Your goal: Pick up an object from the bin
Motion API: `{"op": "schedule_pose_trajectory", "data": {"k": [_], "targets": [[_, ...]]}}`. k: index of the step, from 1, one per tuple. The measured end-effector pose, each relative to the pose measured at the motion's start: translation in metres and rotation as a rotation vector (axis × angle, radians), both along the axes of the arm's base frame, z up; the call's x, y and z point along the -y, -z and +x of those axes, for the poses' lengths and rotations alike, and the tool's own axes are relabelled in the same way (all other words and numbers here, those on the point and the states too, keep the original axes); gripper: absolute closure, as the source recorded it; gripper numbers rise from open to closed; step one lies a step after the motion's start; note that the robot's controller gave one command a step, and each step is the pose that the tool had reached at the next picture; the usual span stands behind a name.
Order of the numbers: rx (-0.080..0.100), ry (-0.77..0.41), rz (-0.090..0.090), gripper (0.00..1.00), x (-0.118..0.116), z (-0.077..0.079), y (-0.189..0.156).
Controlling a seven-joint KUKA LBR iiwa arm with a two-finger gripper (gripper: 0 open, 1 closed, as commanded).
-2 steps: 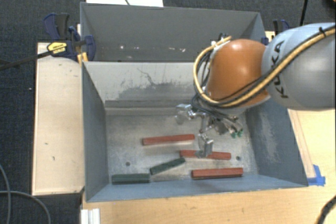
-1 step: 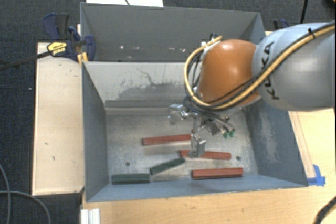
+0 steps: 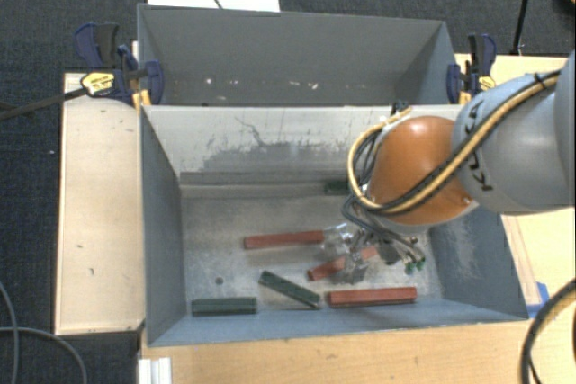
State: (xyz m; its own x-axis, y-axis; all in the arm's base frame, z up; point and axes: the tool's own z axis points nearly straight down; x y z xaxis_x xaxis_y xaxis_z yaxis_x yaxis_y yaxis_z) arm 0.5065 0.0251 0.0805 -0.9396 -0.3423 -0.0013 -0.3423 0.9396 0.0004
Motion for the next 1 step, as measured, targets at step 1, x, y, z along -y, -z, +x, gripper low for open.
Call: {"op": "schedule_pose_trajectory", "data": {"k": [1], "targets": [[0.000,0.001,0.000,1.00,0.0000,0.0000,0.0000]]}}
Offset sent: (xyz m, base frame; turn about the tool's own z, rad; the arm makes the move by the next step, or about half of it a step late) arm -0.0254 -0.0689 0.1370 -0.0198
